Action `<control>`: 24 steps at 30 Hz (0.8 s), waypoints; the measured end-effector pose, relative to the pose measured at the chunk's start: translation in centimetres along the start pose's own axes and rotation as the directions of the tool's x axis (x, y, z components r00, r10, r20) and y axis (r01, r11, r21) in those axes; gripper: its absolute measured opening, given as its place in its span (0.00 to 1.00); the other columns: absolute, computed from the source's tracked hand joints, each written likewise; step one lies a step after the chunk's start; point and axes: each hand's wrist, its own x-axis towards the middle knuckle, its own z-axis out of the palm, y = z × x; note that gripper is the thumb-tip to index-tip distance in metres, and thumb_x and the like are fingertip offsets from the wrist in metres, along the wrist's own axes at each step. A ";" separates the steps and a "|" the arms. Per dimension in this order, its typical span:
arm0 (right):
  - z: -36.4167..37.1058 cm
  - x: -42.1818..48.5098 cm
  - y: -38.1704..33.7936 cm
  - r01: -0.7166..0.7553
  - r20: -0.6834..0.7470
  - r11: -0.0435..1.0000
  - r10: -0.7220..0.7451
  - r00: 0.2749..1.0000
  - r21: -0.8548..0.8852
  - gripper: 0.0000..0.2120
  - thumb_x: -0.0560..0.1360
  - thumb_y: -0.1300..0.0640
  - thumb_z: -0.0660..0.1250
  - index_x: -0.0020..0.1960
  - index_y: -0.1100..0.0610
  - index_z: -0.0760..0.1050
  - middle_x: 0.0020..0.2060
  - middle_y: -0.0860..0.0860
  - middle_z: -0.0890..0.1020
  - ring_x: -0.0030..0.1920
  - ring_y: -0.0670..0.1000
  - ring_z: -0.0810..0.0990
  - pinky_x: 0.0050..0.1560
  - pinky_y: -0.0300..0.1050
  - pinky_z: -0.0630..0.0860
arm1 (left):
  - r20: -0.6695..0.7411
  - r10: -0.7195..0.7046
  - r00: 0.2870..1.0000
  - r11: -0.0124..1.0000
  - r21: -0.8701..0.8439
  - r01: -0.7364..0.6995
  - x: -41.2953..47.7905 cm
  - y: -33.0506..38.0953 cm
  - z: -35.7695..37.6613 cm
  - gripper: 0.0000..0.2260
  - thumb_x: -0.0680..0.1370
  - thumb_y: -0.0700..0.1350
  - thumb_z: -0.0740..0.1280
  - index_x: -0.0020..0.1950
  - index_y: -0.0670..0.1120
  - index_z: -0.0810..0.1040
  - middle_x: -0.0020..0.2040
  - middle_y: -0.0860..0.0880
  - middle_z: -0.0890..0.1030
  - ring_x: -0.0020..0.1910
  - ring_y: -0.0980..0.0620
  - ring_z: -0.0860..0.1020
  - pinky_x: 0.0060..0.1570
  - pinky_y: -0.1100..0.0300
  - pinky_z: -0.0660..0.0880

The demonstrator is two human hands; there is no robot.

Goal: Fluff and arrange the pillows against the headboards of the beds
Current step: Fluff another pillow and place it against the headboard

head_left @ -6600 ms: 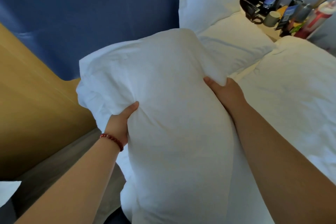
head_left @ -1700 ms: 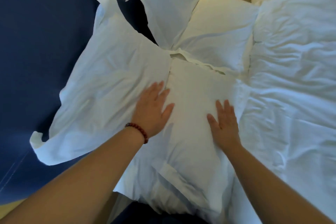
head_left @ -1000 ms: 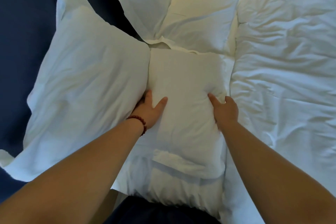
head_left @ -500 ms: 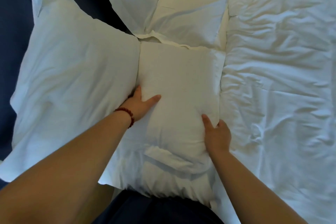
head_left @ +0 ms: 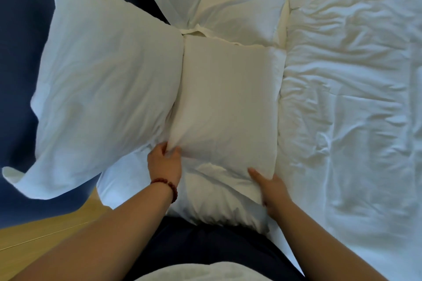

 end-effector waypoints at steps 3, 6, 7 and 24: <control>-1.7 -0.3 1.2 0.022 -0.139 0.994 -0.007 0.990 0.108 0.17 0.67 0.50 0.79 0.51 0.56 0.81 0.45 0.52 0.86 0.46 0.55 0.84 0.49 0.53 0.82 | 0.002 -0.318 0.948 0.936 -0.159 0.314 0.4 -1.3 -1.2 0.36 0.72 0.59 0.73 0.73 0.45 0.65 0.70 0.44 0.71 0.62 0.45 0.73 0.64 0.53 0.68; -1.5 -1.6 1.9 -0.008 -0.160 0.969 0.049 0.986 0.247 0.14 0.70 0.53 0.77 0.51 0.56 0.79 0.49 0.56 0.84 0.48 0.57 0.84 0.43 0.49 0.82 | 0.119 -0.417 0.901 0.835 -0.341 0.432 1.7 -1.9 -3.0 0.53 0.66 0.64 0.75 0.80 0.50 0.47 0.77 0.48 0.61 0.71 0.45 0.68 0.73 0.48 0.61; -0.7 -2.2 2.0 -0.008 -0.174 0.969 0.053 0.983 0.248 0.13 0.70 0.53 0.77 0.51 0.56 0.78 0.49 0.56 0.84 0.48 0.57 0.84 0.40 0.47 0.82 | 0.134 -0.365 0.921 0.825 -0.412 0.387 2.2 -2.0 -3.7 0.54 0.65 0.64 0.76 0.80 0.53 0.46 0.78 0.50 0.61 0.71 0.46 0.68 0.73 0.47 0.61; 12.5 -11.7 -0.5 0.170 0.174 0.984 -0.159 0.972 -0.052 0.09 0.76 0.51 0.71 0.48 0.57 0.80 0.42 0.51 0.86 0.44 0.51 0.86 0.46 0.45 0.81 | -0.066 0.026 0.998 0.771 -0.634 -0.062 -0.2 -2.8 -14.7 0.29 0.68 0.58 0.77 0.67 0.56 0.73 0.58 0.63 0.79 0.61 0.60 0.76 0.67 0.62 0.68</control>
